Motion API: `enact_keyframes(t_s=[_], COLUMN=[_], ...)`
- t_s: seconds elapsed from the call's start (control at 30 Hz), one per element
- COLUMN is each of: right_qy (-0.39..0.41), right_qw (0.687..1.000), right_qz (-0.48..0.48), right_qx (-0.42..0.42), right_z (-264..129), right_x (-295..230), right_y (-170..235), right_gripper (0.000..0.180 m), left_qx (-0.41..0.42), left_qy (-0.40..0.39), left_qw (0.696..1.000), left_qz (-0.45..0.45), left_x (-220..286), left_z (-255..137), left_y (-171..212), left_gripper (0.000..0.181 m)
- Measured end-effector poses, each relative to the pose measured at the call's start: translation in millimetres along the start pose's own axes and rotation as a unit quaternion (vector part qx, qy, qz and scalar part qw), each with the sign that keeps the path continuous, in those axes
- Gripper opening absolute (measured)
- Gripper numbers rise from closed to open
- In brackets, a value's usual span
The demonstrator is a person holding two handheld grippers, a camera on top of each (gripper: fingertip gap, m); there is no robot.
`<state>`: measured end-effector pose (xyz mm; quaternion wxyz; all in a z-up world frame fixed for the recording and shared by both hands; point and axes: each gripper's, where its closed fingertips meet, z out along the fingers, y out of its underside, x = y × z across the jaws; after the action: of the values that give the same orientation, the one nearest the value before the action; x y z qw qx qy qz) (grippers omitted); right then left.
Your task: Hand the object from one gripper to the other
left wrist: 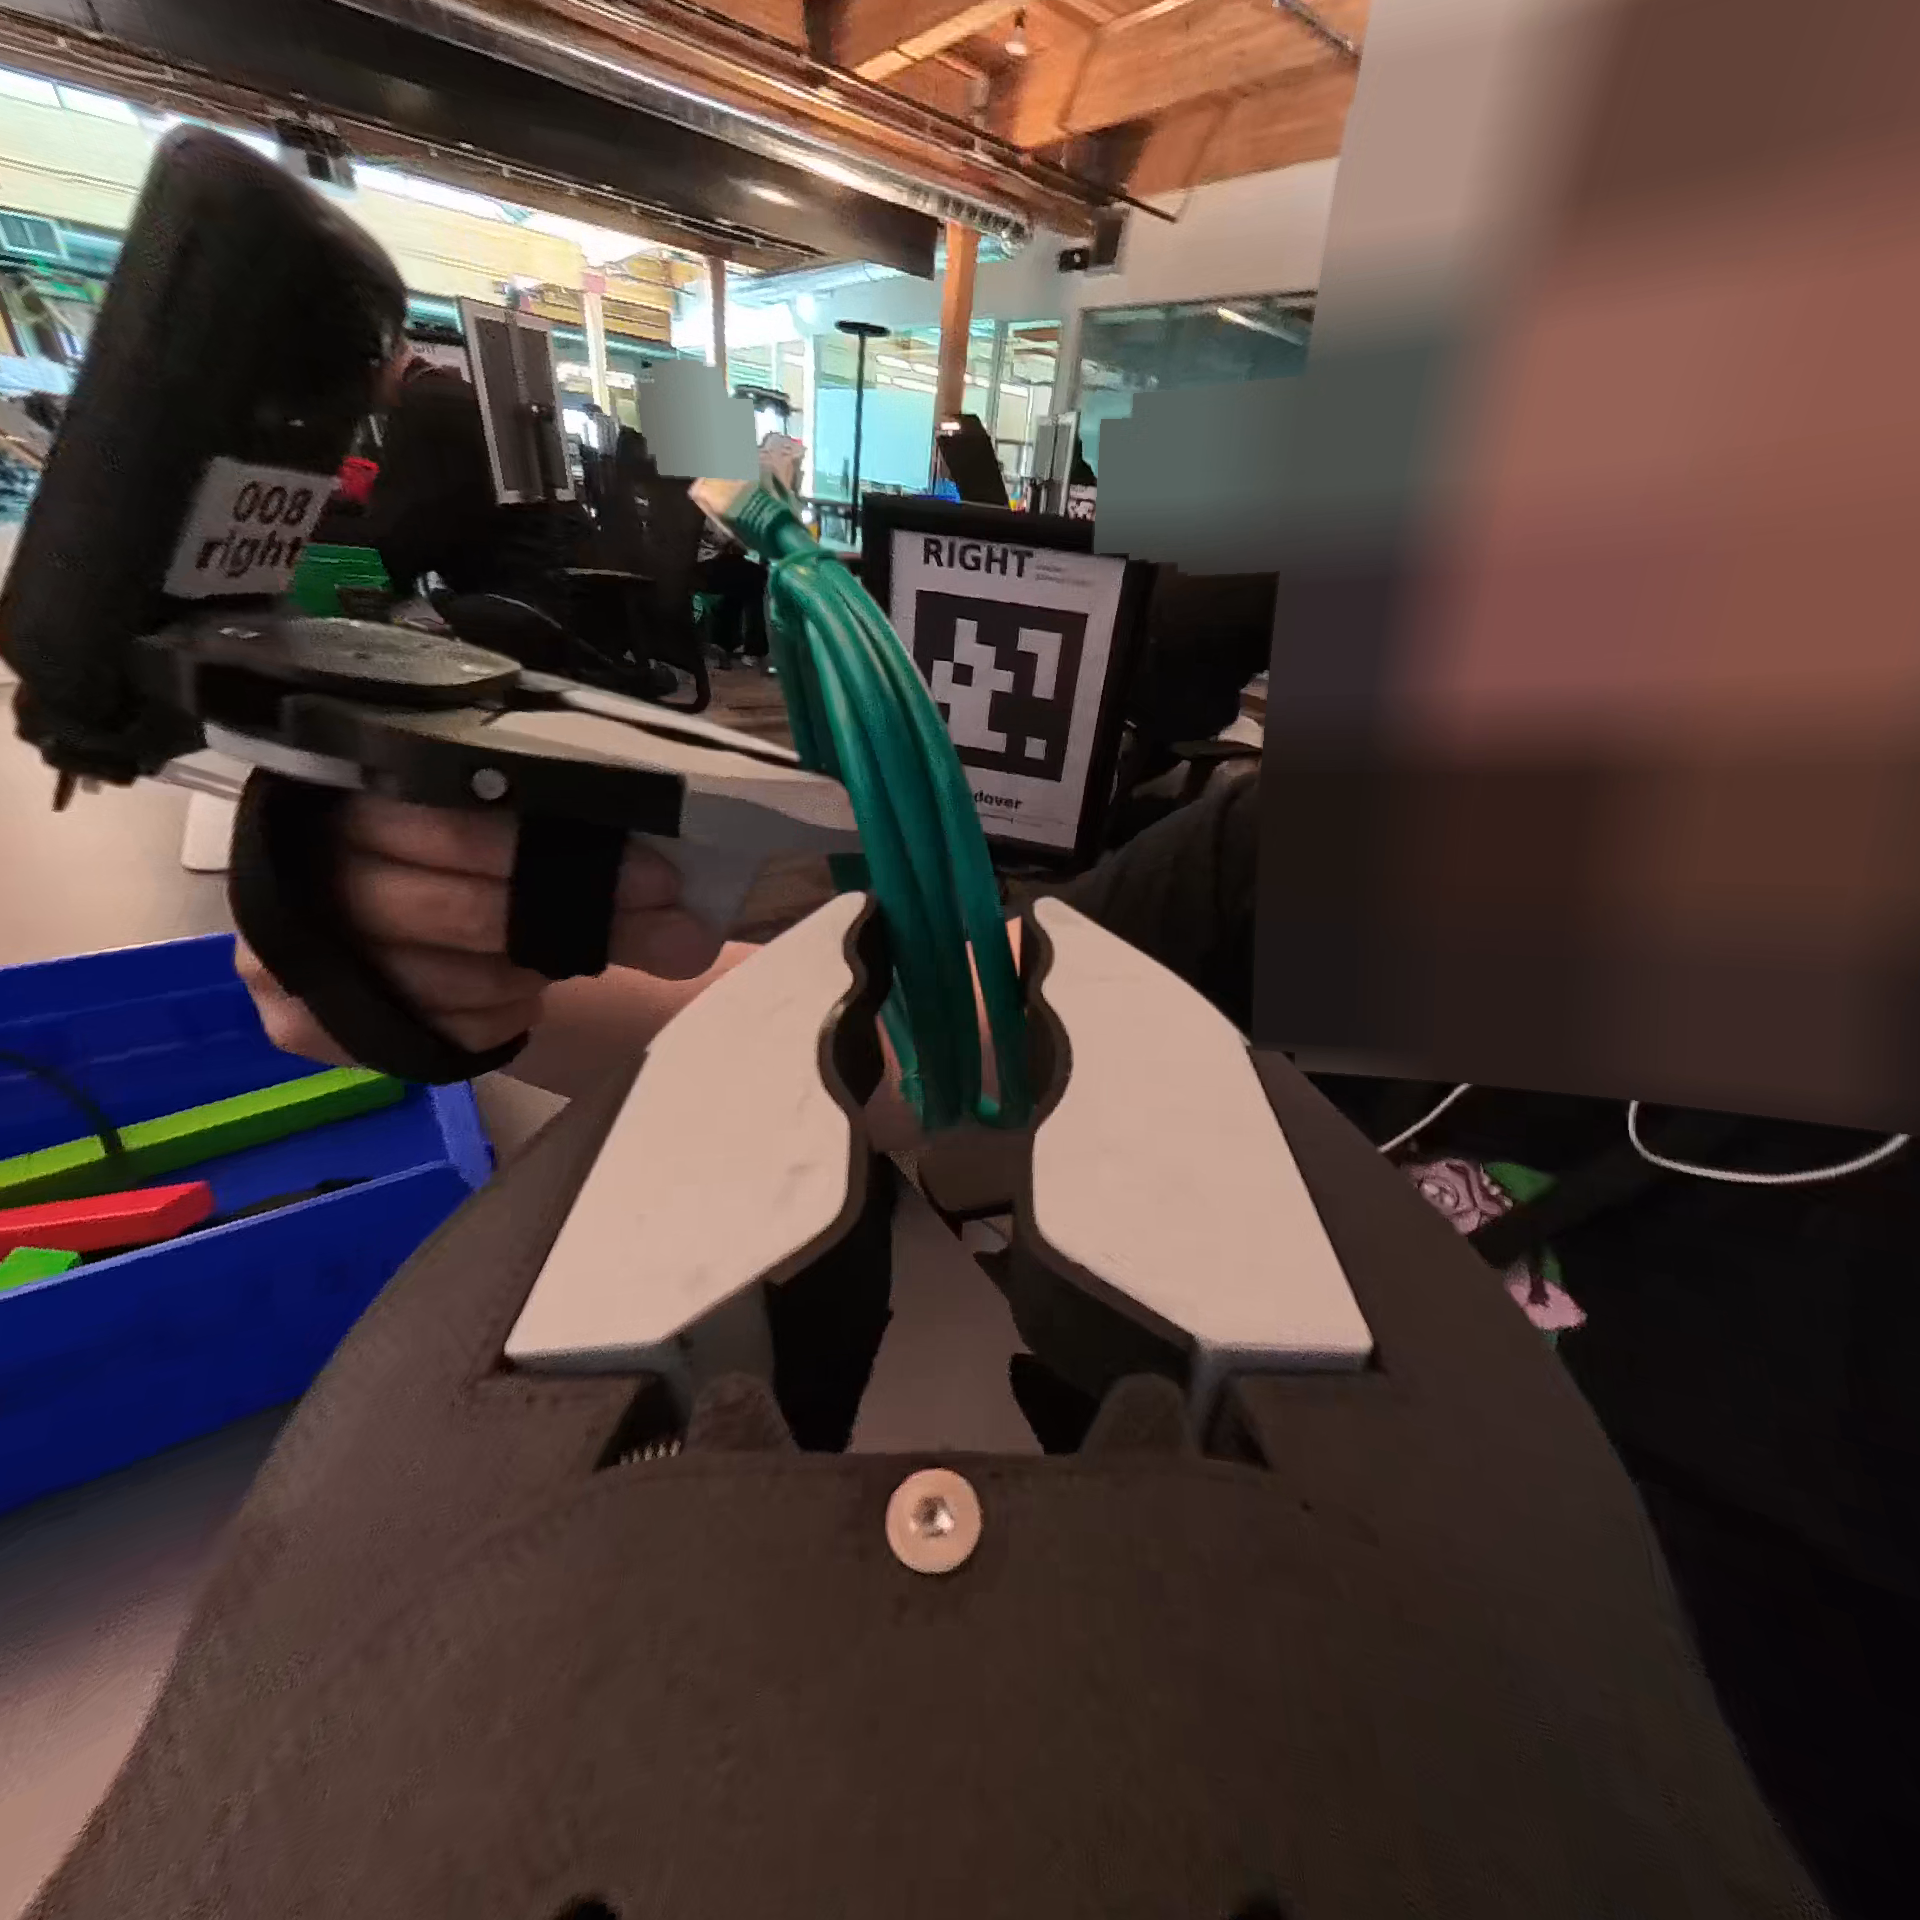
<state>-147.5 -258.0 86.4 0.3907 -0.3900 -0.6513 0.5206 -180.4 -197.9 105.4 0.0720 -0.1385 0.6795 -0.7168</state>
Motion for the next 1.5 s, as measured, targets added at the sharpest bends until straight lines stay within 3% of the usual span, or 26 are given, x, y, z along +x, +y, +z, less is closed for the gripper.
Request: enact_keyframes(t_s=[0.03,0.13,0.2,0.33,0.43,0.5,0.57,0.63,0.7,0.8,0.87,1.1,1.17,1.23,1.3,1.43,1.5], right_qy=[0.01,0.084,0.198,0.418,0.562,0.643,0.69,0.691,0.65,0.558,0.509,0.462,0.458,0.446,0.424,0.406,0.384], right_qw=[1.0,0.996,0.98,0.908,0.827,0.766,0.723,0.721,0.747,0.786,0.798,0.798,0.796,0.808,0.829,0.867,0.887], right_qz=[0.001,0.001,0.008,0.011,0.012,-0.002,-0.019,0.0,0.035,0.089,0.119,0.182,0.178,0.18,0.161,0.095,0.059], right_qx=[-0.002,0.01,0.02,0.012,0.016,0.017,0.014,0.052,0.135,0.252,0.3,0.34,0.354,0.341,0.328,0.274,0.248], right_z=[-1,-14,-35,-98,-151,-182,-198,-196,-180,-151,-135,-105,-108,-107,-103,-99,-96], right_x=[2,20,48,91,110,117,120,125,133,142,148,167,164,161,157,140,124], right_y=[3,8,10,16,13,7,1,-6,-19,-40,-48,-49,-52,-49,-52,-55,-58], right_gripper=[0.008,0.01,0.039,0.063,0.064,0.063,0.053,0.051,0.05,0.05,0.051,0.05,0.023,0.013,0.012,0.012,0.012], left_qx=[-0.009,-0.009,-0.002,-0.007,-0.024,-0.052,-0.081,-0.105,-0.124,-0.156,-0.176,-0.225,-0.232,-0.23,-0.215,-0.122,-0.059], left_qy=[-0.007,-0.066,-0.13,-0.3,-0.459,-0.559,-0.637,-0.684,-0.7,-0.693,-0.675,-0.627,-0.618,-0.614,-0.595,-0.568,-0.558], left_qw=[1.0,0.996,0.989,0.943,0.863,0.784,0.694,0.61,0.552,0.488,0.468,0.454,0.461,0.474,0.525,0.66,0.704], left_qz=[0.014,0.056,0.072,0.145,0.209,0.265,0.325,0.386,0.436,0.506,0.542,0.591,0.593,0.587,0.57,0.475,0.436], left_x=[0,-10,-24,-51,-70,-77,-77,-73,-71,-73,-77,-92,-95,-97,-99,-86,-72], left_z=[-1,-11,-26,-69,-115,-147,-172,-185,-184,-167,-149,-109,-104,-102,-94,-81,-83], left_y=[1,-7,-19,-41,-59,-69,-80,-88,-91,-86,-79,-51,-46,-43,-36,-46,-62], left_gripper=[0.021,0.017,0.016,0.015,0.014,0.014,0.014,0.014,0.014,0.014,0.014,0.014,0.014,0.015,0.019,0.036,0.043])
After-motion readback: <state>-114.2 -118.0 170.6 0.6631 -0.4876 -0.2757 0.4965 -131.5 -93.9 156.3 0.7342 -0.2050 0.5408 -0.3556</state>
